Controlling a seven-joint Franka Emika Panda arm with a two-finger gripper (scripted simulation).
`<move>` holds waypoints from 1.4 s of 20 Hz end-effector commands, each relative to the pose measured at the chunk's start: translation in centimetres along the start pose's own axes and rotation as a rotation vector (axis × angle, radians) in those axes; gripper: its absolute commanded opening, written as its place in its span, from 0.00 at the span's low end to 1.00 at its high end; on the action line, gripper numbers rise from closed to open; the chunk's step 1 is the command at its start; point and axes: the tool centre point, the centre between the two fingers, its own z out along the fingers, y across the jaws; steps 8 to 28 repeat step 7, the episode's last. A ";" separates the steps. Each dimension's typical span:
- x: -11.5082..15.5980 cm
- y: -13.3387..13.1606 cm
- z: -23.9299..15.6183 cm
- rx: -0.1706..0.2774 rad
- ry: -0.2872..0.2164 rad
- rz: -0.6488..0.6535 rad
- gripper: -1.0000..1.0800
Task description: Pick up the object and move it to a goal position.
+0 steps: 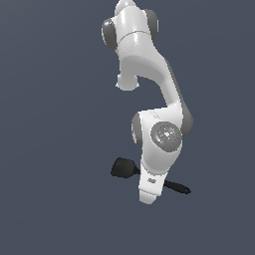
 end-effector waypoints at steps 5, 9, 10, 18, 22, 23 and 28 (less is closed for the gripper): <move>0.3 0.6 -0.3 -0.002 0.001 0.000 0.00; 0.3 0.6 -0.3 -0.002 0.001 0.000 0.00; 0.3 0.6 -0.3 -0.002 0.001 0.000 0.00; 0.3 0.6 -0.3 -0.002 0.001 0.000 0.00; 0.3 0.6 -0.3 -0.002 0.001 0.000 0.00; 0.3 0.6 -0.3 -0.002 0.001 0.000 0.00; 0.3 0.6 -0.3 -0.002 0.001 0.000 0.00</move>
